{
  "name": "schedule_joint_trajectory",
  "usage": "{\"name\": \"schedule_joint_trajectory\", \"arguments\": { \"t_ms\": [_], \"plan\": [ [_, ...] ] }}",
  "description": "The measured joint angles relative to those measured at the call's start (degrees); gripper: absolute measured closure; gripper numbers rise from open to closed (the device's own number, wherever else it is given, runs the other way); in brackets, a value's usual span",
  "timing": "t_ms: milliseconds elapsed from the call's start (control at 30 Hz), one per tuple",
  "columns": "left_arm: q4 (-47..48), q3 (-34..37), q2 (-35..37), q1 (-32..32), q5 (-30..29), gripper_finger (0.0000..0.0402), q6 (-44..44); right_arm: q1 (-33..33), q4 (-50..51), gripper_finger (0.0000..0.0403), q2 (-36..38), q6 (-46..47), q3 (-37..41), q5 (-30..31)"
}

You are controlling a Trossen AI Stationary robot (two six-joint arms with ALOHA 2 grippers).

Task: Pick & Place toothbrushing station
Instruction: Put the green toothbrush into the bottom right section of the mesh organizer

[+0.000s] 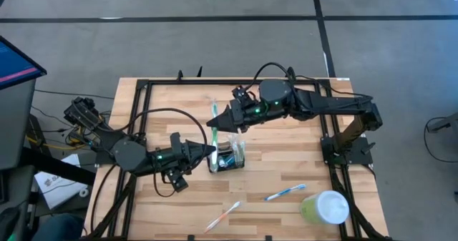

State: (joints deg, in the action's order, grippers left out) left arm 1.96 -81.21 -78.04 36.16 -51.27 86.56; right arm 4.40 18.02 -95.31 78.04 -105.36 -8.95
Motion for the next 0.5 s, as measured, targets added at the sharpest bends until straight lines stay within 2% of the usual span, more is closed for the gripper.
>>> {"name": "schedule_joint_trajectory", "arguments": {
  "t_ms": [100,200,500],
  "plan": [
    [0.0,0.0,0.0,0.0,0.0,0.0395,-0.02,0.0,-0.04,0.0136,0.01,0.0,0.0,0.0],
    [0.0,0.01,0.02,0.0,0.0,0.0395,-0.03,0.0,-0.04,0.017,0.01,0.0,0.0,0.0],
    [-0.08,0.02,0.1,0.0,0.31,0.0395,-1.97,-0.41,0.2,0.0339,0.01,-0.73,0.03,0.31]
  ]
}}
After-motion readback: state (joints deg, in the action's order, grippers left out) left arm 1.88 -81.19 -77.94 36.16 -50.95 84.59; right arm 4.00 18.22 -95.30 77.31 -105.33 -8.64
